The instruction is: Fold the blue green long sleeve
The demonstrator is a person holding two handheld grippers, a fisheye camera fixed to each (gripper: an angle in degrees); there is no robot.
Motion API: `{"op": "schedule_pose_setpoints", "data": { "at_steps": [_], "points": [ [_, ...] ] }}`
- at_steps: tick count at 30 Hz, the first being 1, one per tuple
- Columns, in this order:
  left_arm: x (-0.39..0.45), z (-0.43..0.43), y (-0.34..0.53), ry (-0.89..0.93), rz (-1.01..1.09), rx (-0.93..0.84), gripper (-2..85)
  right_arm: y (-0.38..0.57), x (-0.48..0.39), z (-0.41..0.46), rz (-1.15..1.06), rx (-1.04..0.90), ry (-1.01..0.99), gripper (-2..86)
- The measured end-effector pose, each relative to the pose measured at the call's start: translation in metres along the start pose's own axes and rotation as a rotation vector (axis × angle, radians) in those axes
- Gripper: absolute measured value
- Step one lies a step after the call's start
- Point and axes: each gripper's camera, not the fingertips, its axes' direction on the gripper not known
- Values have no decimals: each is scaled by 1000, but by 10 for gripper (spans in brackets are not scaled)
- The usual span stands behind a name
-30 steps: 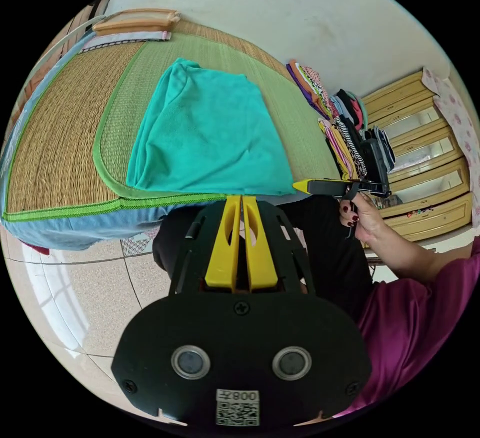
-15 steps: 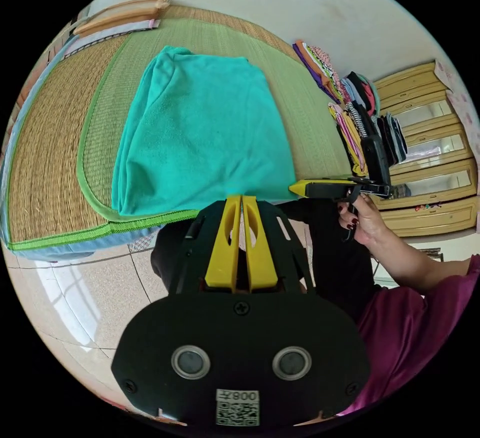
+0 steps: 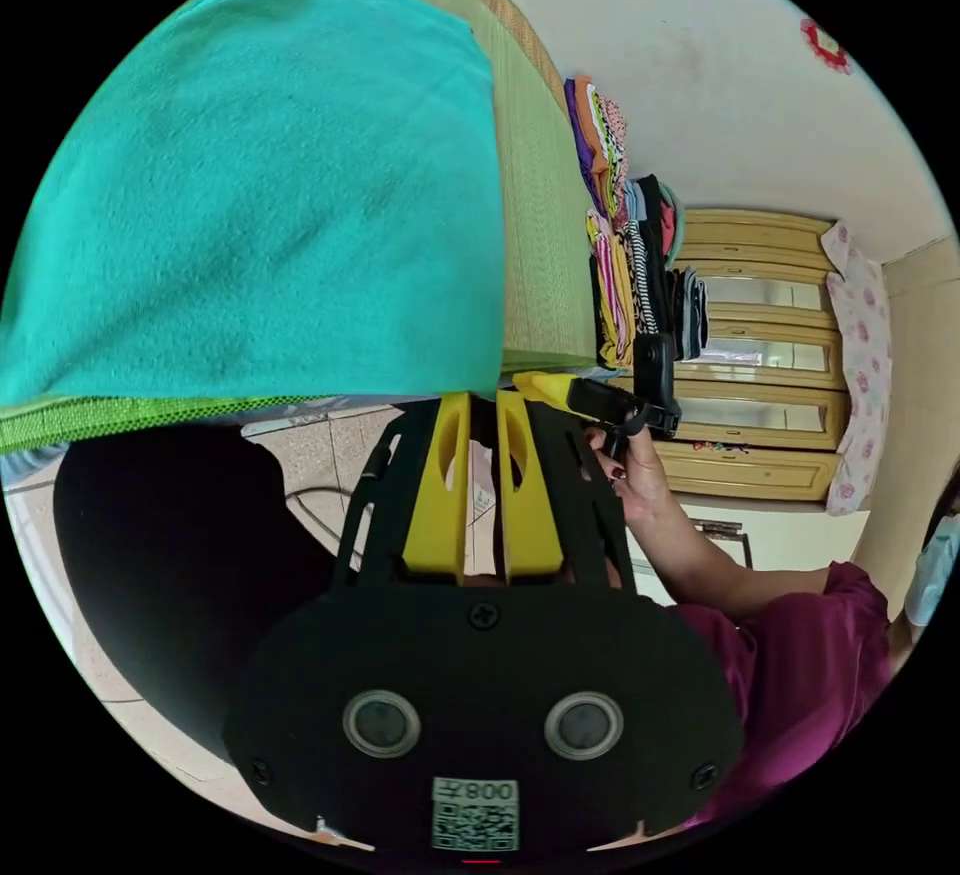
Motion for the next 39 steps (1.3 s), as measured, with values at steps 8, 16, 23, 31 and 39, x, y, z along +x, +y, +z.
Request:
{"op": "schedule_pose_setpoints", "data": {
  "at_steps": [8,16,23,31,39],
  "points": [
    [-19,-2,8,66,-1,13,20,2,30,9,33,10,-148,85],
    [-27,-8,23,73,38,29,11,-3,43,20,38,2,-194,91],
    [-33,-10,34,76,67,15,10,-10,49,34,53,-12,-222,75],
    [-61,-29,64,112,49,32,5,-9,53,41,85,-23,-230,41],
    [-100,-101,113,112,10,180,8,-9,32,32,58,-3,-229,30]
  ]
}}
